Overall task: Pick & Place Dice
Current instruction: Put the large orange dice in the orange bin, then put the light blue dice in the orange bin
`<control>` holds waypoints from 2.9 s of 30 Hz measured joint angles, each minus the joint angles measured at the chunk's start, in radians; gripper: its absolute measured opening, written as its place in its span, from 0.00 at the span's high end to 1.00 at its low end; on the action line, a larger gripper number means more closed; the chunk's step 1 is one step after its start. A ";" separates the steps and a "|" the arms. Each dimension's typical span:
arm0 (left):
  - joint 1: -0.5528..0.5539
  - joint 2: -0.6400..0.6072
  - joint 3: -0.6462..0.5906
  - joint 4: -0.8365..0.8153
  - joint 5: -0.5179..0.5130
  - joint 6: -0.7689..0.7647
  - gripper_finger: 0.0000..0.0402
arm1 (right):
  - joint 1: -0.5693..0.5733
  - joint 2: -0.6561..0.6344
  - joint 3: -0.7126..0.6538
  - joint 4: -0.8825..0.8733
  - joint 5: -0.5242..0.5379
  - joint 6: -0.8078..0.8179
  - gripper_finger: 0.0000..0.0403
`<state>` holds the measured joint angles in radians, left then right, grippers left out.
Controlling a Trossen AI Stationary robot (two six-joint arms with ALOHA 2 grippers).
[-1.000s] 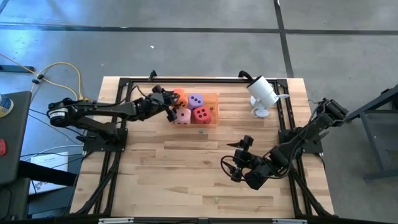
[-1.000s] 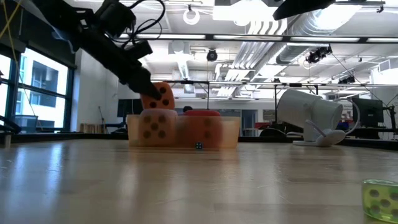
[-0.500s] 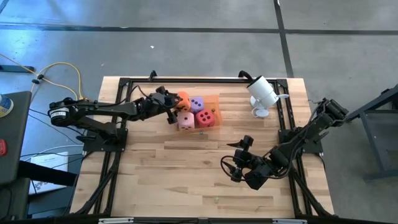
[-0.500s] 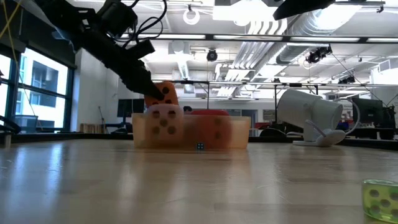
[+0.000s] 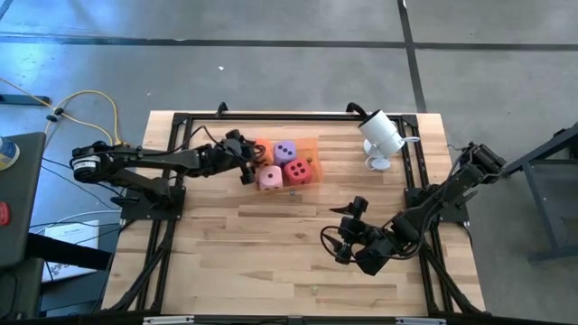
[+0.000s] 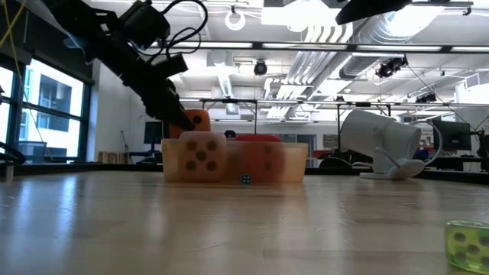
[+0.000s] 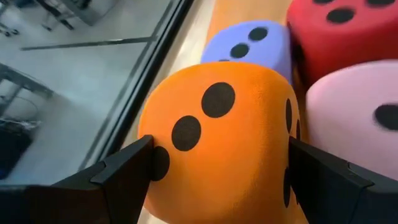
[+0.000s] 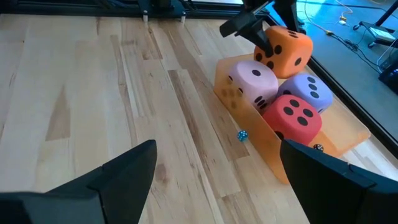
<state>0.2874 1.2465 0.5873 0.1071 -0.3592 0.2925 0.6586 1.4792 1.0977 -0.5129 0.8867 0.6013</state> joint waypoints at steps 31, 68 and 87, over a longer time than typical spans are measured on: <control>-0.037 0.017 0.000 0.013 0.002 0.007 0.07 | 0.000 0.000 0.000 0.000 0.000 0.000 0.17; -0.606 -0.413 0.000 -0.128 -0.345 -0.300 0.02 | -0.109 0.232 0.001 0.128 -0.208 -0.134 0.17; -0.724 -0.418 -0.001 -0.216 -0.345 -0.332 0.02 | -0.350 0.278 -0.085 0.190 -0.522 -0.151 0.17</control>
<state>-0.4368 0.8284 0.5865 -0.1092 -0.7044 -0.0400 0.3088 1.7573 1.0124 -0.3230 0.3647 0.4501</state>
